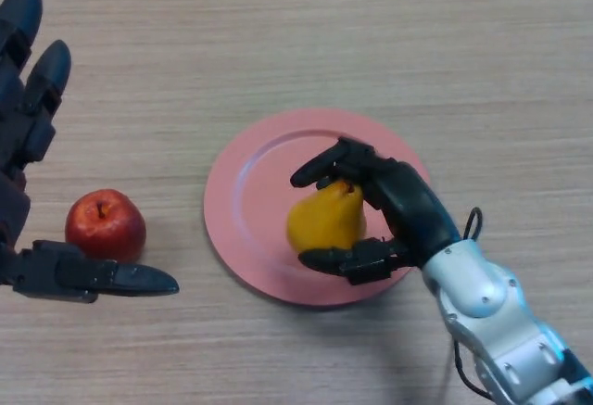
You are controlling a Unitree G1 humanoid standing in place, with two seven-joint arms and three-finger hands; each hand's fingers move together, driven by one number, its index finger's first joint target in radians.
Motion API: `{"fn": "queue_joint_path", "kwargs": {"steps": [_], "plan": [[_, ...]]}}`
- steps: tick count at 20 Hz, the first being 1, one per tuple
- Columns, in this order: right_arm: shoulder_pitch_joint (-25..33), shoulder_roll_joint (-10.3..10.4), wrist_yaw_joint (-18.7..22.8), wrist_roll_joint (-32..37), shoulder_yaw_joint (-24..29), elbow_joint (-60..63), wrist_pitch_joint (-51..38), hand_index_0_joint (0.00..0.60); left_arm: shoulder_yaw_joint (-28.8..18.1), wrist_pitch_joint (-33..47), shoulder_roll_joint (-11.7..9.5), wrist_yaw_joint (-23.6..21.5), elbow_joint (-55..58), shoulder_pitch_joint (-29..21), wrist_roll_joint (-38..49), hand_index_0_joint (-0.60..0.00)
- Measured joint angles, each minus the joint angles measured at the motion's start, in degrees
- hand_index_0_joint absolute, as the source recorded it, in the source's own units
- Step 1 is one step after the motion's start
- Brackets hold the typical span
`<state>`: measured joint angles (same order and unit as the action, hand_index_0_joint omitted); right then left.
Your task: Pick up the yellow pear and place it on the plate
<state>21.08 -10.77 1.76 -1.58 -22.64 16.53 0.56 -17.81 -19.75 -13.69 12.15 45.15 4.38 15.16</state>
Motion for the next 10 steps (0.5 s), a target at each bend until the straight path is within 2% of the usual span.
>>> {"fn": "queue_joint_path", "kwargs": {"steps": [3, 4, 6, 7, 8, 9, 10], "plan": [[2.57, -0.09, 3.89, 2.29, -2.3, 5.53, -2.49, 0.6, 0.02, 0.1, 0.83, 0.23, 0.05, 1.44, -0.08, 0.0], [2.6, -0.22, 3.69, 6.2, -3.27, 5.46, -2.29, 0.6, -0.07, 0.1, 0.83, 0.42, 0.05, 1.85, -0.07, 0.0], [2.82, -0.21, 3.59, 7.34, -4.76, 5.36, 1.11, 0.6, -0.86, 0.1, 0.82, 0.6, 0.72, 1.94, -0.05, 0.0], [2.86, -0.2, 3.52, 6.71, -5.23, 5.43, 2.02, 0.501, -1.27, 0.1, 0.82, 0.81, 0.92, 1.93, -0.05, 0.0], [2.93, -0.2, 3.14, 6.58, -5.29, 5.44, 2.21, 0.35, -1.41, 0.1, 0.82, 0.98, 0.92, 1.95, -0.06, 0.0], [3.09, -0.2, 3.12, 6.57, -5.28, 5.41, 2.21, 0.251, -1.44, 0.1, 0.82, 1.02, 0.92, 1.95, -0.05, 0.0], [3.2, -0.2, 3.13, 6.52, -5.19, 4.84, 2.59, 0.1, -1.48, 0.1, 0.82, 1.44, 0.92, 1.96, -0.09, 0.0]]}}
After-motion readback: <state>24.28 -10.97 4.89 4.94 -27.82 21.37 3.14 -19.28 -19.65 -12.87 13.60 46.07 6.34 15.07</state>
